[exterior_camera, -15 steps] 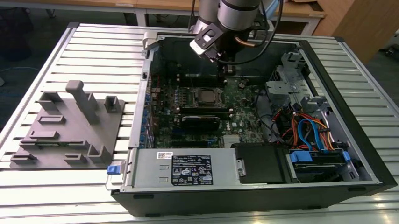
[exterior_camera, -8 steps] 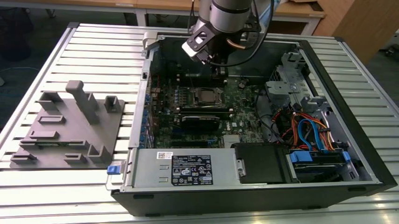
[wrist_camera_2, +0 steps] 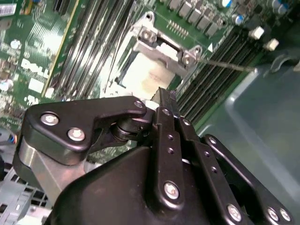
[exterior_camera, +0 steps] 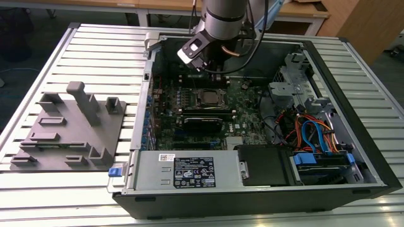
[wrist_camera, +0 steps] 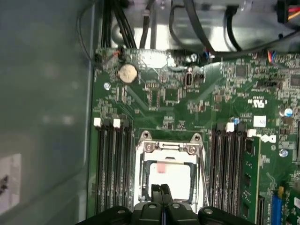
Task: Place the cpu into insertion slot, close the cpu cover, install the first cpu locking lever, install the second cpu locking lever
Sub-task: 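Close the cpu cover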
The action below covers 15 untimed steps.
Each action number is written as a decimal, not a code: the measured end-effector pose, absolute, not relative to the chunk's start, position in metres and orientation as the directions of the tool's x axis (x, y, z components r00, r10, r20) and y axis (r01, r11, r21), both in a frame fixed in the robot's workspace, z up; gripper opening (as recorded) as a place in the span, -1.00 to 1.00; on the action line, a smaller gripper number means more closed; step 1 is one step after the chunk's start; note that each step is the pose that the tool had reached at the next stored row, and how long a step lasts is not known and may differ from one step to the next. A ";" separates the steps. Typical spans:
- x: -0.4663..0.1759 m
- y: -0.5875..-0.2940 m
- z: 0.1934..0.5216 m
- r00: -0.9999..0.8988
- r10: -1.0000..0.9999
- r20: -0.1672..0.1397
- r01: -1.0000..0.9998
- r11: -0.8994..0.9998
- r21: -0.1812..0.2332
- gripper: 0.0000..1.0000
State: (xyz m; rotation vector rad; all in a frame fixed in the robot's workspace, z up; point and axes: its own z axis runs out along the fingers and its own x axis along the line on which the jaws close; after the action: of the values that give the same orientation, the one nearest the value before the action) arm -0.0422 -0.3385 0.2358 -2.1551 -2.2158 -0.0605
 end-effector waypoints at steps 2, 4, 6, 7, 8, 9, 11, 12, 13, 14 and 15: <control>-0.046 -0.340 0.232 -0.027 0.998 0.063 1.000 0.028 -0.007 -0.80; -0.049 -0.340 0.229 -0.027 0.998 0.063 1.000 0.028 -0.007 -0.80; -0.052 -0.342 0.227 -0.028 0.998 0.063 1.000 0.028 -0.007 -0.80; -0.053 -0.344 0.226 -0.028 0.998 0.063 1.000 0.028 -0.007 -0.80; -0.053 -0.346 0.226 -0.028 0.998 0.063 1.000 0.029 -0.007 -0.80; -0.054 -0.348 0.225 -0.028 0.998 0.063 1.000 0.029 -0.007 -0.80; -0.055 -0.350 0.224 -0.028 0.998 0.063 1.000 0.029 -0.007 -0.80; -0.056 -0.350 0.223 -0.028 0.998 0.063 1.000 0.029 -0.007 -0.80; -0.057 -0.350 0.222 -0.028 0.998 0.064 1.000 0.029 -0.007 -0.80; -0.058 -0.350 0.221 -0.028 0.998 0.064 1.000 0.029 -0.007 -0.80; -0.059 -0.350 0.220 -0.028 0.998 0.064 1.000 0.029 -0.007 -0.80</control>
State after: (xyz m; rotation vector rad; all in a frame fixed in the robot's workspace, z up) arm -0.0587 -0.3499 0.2202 -2.1534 -2.2161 -0.0612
